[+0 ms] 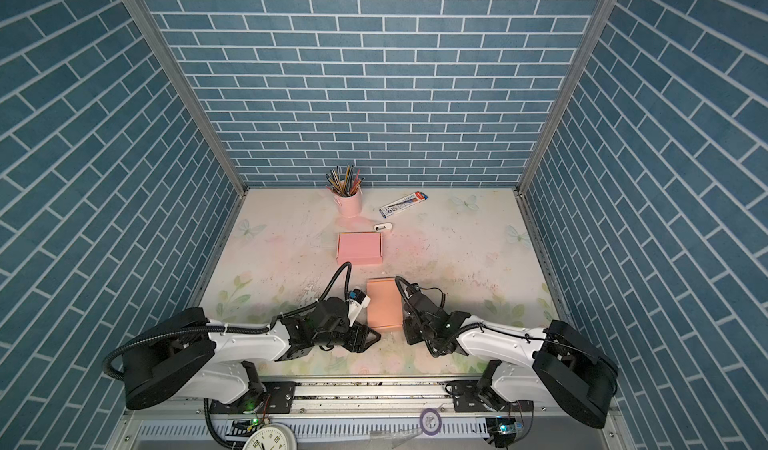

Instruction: Fold the paper box

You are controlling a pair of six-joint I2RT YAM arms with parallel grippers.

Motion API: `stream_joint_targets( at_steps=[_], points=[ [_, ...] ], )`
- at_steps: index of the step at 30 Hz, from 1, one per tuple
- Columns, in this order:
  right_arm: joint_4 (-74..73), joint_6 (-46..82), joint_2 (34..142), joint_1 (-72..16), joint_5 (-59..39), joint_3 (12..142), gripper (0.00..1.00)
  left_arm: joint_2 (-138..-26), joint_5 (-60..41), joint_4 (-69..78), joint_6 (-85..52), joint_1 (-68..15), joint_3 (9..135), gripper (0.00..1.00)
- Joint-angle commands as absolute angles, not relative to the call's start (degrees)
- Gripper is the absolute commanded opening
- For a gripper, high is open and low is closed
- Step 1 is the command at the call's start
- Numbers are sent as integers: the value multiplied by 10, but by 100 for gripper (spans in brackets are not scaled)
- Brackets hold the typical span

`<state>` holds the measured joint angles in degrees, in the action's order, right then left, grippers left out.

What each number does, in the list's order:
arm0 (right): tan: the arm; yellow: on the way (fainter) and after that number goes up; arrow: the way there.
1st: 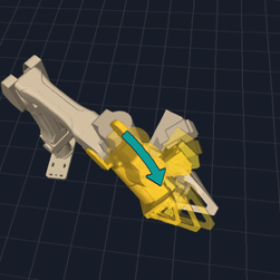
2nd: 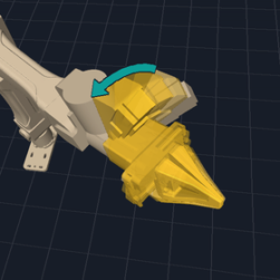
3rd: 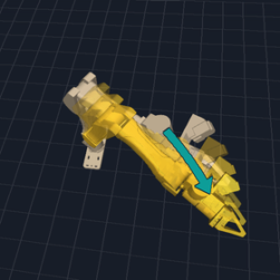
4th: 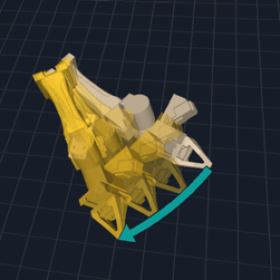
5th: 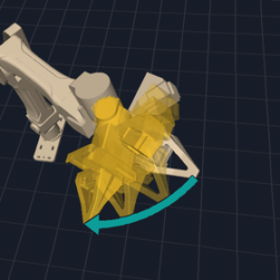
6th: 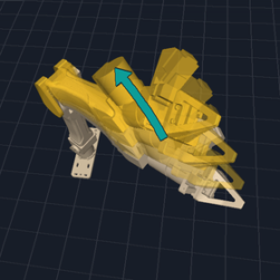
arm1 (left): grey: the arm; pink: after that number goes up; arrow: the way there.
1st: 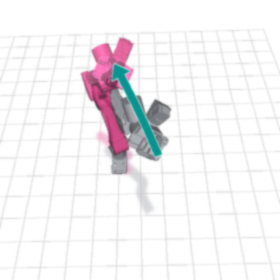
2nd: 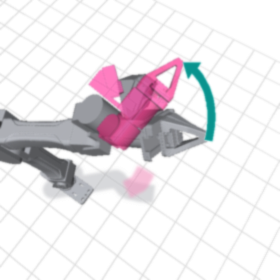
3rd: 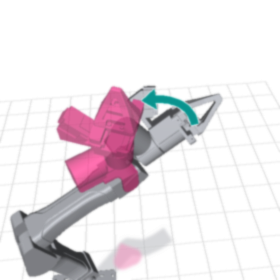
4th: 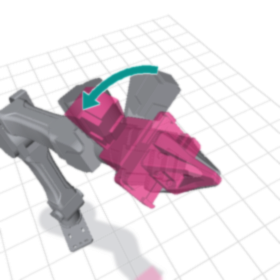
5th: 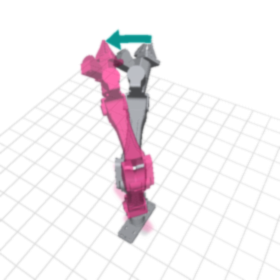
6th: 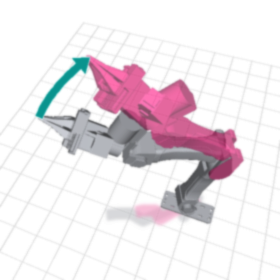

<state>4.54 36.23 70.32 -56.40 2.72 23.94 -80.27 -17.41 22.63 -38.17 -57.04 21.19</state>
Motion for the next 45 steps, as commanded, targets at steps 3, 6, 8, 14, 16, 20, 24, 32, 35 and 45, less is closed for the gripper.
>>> stream_joint_targets(
  at_steps=[3,6,8,14,16,20,24,32,35,45],
  points=[
    [48,382,699,-575,17,237,23,-800,-169,237,-384,-577,219,61],
    [71,390,683,-575,38,235,24,-782,-165,226,-385,-571,206,62],
    [82,388,674,-573,48,234,24,-764,-163,216,-385,-566,195,62],
    [85,368,664,-548,47,236,25,-724,-173,195,-378,-534,189,68],
    [81,357,665,-532,40,239,25,-719,-175,181,-368,-521,198,70],
    [76,334,673,-502,29,250,25,-715,-194,168,-348,-481,209,72],
    [54,309,693,-464,4,259,25,-721,-211,156,-323,-435,221,73],
    [5,275,745,-410,-34,287,25,-752,-249,190,-314,-381,250,74],
    [-1,264,768,-392,-42,301,25,-779,-261,201,-310,-370,272,75],
    [-25,229,836,-349,-52,344,24,-867,-281,221,-299,-343,333,76]
  ],
)
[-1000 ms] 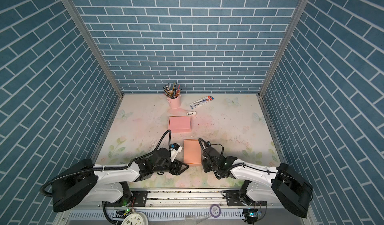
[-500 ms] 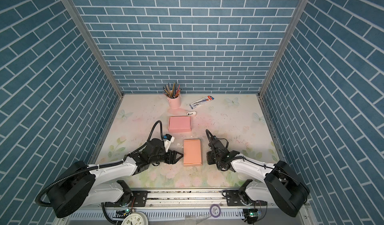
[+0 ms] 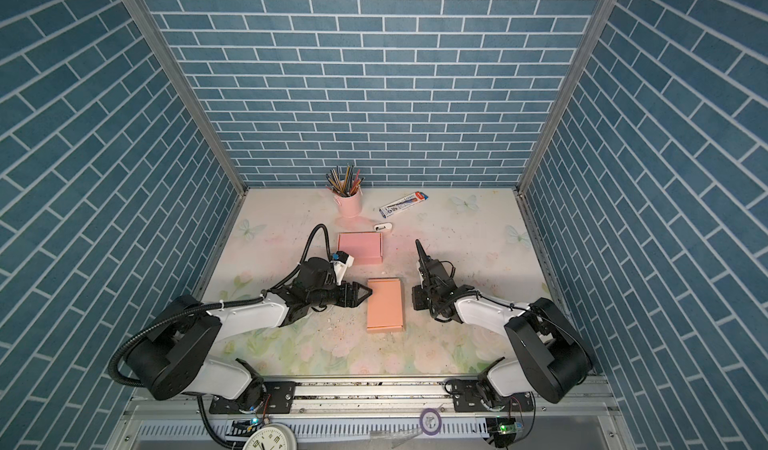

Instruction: Fold the paper box

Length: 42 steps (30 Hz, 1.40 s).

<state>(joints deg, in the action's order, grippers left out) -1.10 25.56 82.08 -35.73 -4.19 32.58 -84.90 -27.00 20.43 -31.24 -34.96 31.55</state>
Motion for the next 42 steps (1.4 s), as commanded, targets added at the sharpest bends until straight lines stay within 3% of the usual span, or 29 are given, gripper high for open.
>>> stream_joint_targets(
  at_steps=[1,20,37,42],
  points=[
    [-26,227,842,-347,-54,348,24,-875,-285,222,-299,-344,338,76],
    [-60,221,957,-356,-101,404,20,-962,-329,277,-318,-359,367,69],
    [-75,250,950,-403,-106,411,20,-963,-324,280,-318,-364,371,66],
    [-57,248,933,-397,-61,390,21,-952,-316,274,-318,-359,360,66]
  ],
)
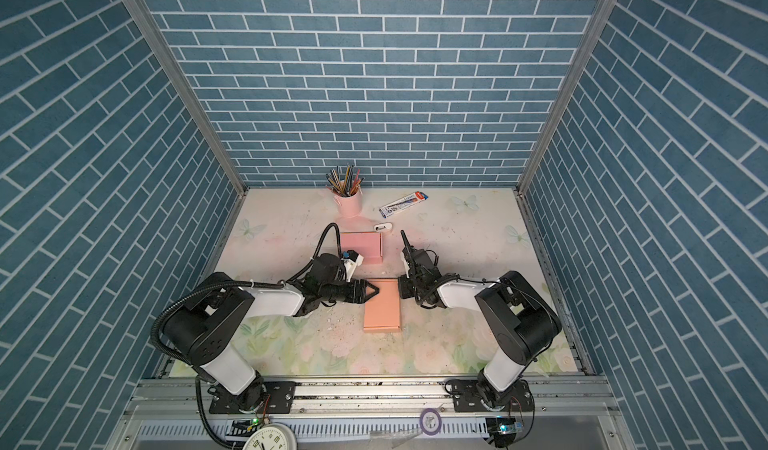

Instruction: Fold the paper box

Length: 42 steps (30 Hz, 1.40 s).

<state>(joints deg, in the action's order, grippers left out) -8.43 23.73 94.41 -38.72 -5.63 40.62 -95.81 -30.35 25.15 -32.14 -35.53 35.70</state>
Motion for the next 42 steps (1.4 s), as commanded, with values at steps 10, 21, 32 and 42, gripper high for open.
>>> stream_joint_targets(
  at_steps=[10,21,32,42],
  points=[
    [-47,270,856,-382,-36,316,24,-899,-309,238,-305,-354,321,69],
    [-50,305,795,-412,-37,272,24,-838,-297,228,-316,-385,269,68],
    [-72,323,829,-453,-36,284,23,-856,-287,254,-337,-426,275,67],
    [-76,324,842,-472,-44,301,23,-872,-287,265,-344,-439,289,66]
  ],
)
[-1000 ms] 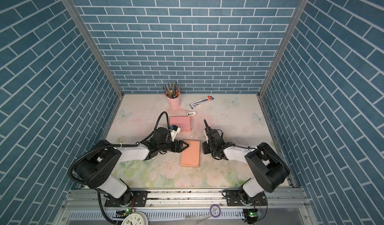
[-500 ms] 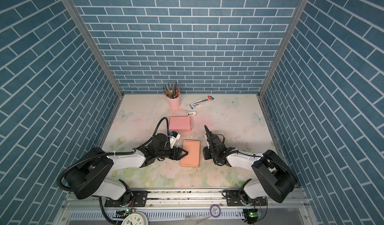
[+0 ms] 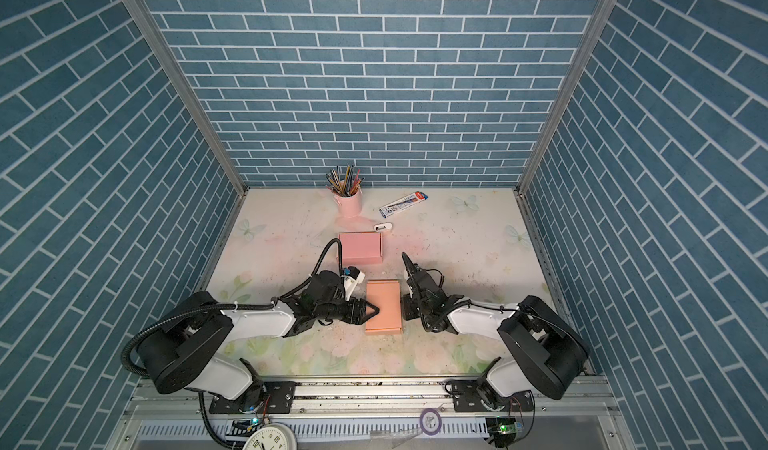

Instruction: Fold the paper box

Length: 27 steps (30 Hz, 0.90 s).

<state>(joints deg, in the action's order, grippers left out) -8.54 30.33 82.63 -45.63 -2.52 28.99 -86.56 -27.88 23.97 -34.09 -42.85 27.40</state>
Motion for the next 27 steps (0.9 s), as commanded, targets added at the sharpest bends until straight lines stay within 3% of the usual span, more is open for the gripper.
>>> stream_joint_targets(
  at_steps=[1,14,18,27],
  points=[
    [-76,324,843,-474,-45,302,23,-871,-287,265,-345,-439,290,66],
    [-37,332,786,-465,-17,260,24,-847,-275,232,-338,-428,280,67],
    [-16,336,760,-464,-15,249,24,-825,-258,202,-334,-428,268,77],
    [46,388,679,-514,13,213,25,-747,-231,169,-357,-460,215,77]
  ],
)
